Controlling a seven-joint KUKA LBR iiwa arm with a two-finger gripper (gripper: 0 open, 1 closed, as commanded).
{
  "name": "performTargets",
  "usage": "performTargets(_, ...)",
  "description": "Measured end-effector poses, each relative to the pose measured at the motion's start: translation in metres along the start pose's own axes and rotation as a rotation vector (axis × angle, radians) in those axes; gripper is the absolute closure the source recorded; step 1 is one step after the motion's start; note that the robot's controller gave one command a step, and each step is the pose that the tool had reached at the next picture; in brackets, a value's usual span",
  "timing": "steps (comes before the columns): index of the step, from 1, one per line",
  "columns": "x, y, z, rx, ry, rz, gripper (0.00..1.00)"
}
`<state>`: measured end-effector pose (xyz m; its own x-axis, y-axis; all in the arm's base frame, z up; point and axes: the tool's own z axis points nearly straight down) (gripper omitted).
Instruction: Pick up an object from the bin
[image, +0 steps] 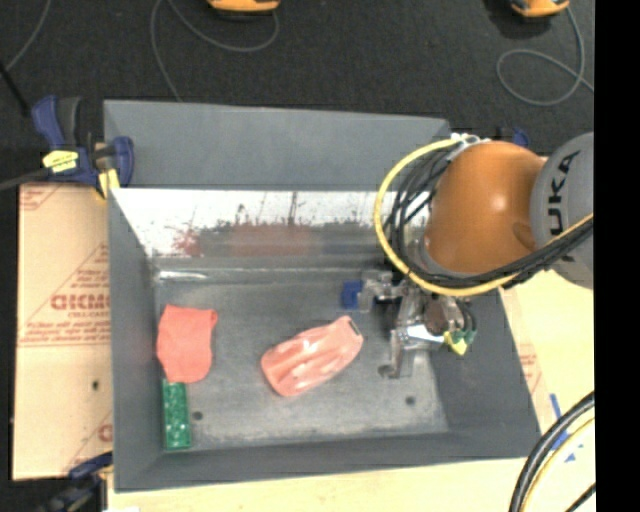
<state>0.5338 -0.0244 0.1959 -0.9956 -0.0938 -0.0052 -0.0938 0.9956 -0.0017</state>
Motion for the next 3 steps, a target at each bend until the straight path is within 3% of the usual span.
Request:
performTargets(1,0.001,0.019,0.024,-0.001,0.004,-0.140,0.00)
performTargets(2,0.004,0.056,0.074,0.000,-0.007,0.016,0.00)
performTargets(3,0.003,0.064,0.087,0.001,-0.010,0.016,0.00)
